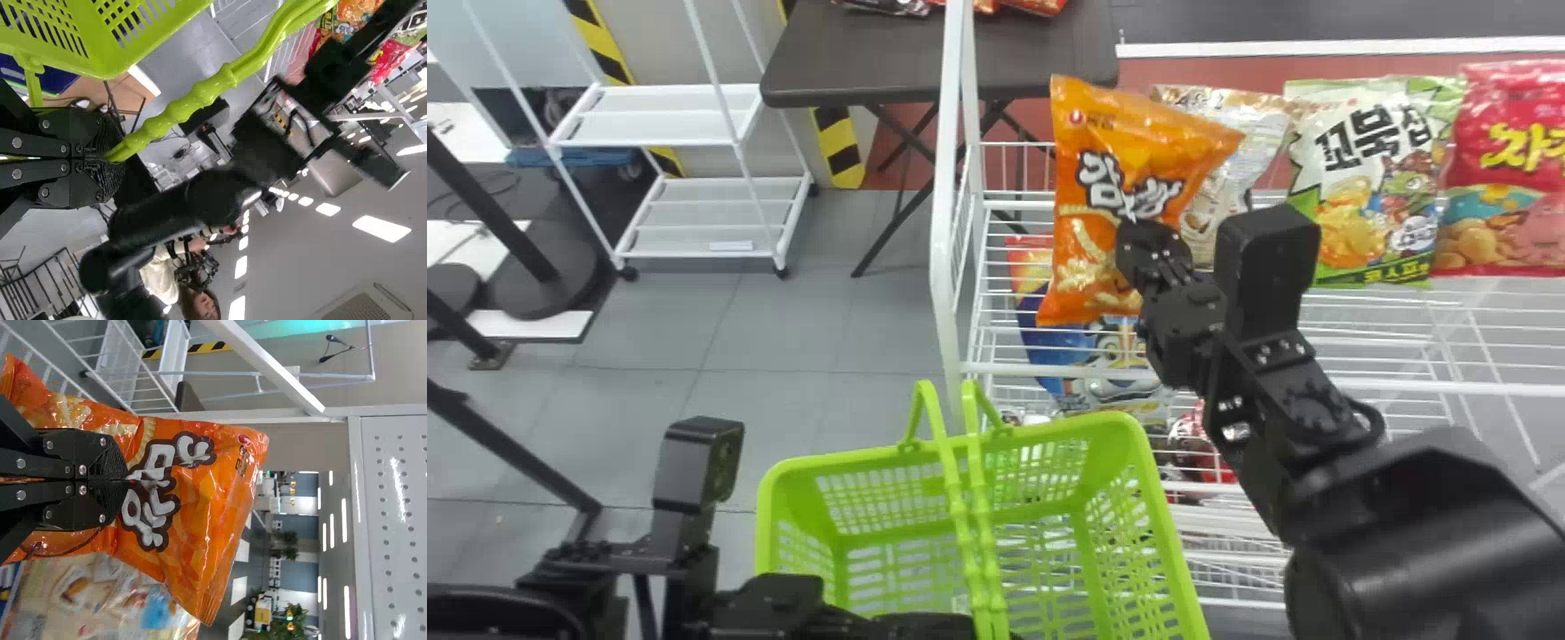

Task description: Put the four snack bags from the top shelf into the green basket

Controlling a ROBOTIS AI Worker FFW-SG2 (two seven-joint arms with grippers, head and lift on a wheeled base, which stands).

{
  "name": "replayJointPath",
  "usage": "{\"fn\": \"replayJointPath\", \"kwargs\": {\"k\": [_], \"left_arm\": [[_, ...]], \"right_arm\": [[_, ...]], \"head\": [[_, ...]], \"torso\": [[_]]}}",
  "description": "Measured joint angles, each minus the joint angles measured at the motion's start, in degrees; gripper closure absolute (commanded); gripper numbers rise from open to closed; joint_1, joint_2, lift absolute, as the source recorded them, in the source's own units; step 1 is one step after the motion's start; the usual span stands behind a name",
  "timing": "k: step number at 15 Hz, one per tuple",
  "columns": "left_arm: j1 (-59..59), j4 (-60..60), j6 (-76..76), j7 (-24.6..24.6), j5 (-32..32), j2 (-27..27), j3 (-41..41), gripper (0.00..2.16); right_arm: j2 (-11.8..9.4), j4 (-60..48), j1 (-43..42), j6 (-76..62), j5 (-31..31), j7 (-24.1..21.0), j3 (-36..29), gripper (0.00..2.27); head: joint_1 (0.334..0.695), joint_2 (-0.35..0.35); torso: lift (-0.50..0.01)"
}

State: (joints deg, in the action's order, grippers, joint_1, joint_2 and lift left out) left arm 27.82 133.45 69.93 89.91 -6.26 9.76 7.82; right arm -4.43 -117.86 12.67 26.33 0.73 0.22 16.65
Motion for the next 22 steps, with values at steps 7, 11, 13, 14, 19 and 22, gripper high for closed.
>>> {"fn": "replayJointPath", "kwargs": {"k": [7,11,13,14,19,22], "left_arm": [[-4.49,-2.46,2.94,0.00,1.58,-0.69,-0.52,2.15],[-4.74,-2.89,4.69,0.00,1.83,-1.04,-0.70,2.15],[-4.90,-3.34,4.73,0.00,1.90,-1.41,-0.88,2.15],[-4.95,-3.55,4.74,0.00,2.01,-1.58,-1.11,2.15],[-4.97,-3.90,4.88,0.00,2.14,-1.89,-2.16,2.15],[-4.97,-3.90,4.92,0.00,2.02,-1.94,-2.45,2.15]], "right_arm": [[-3.37,-22.96,16.11,19.79,-1.38,5.52,-2.55,2.25],[-3.45,-26.64,18.04,32.89,-8.51,9.14,-3.34,2.25],[-3.47,-26.92,18.09,37.37,-12.28,10.49,-2.21,2.25],[-3.49,-26.94,17.68,40.52,-14.21,10.70,-1.43,2.25],[-3.52,-20.68,12.69,46.73,-15.92,10.46,6.24,1.54],[-3.56,-13.76,8.65,46.74,-16.17,11.27,10.26,0.00]], "head": [[0.695,-0.018],[0.695,0.037],[0.695,0.087],[0.695,0.109],[0.695,0.267],[0.695,0.327]], "torso": [[-0.006],[-0.006],[-0.006],[-0.006],[-0.006],[-0.006]]}}
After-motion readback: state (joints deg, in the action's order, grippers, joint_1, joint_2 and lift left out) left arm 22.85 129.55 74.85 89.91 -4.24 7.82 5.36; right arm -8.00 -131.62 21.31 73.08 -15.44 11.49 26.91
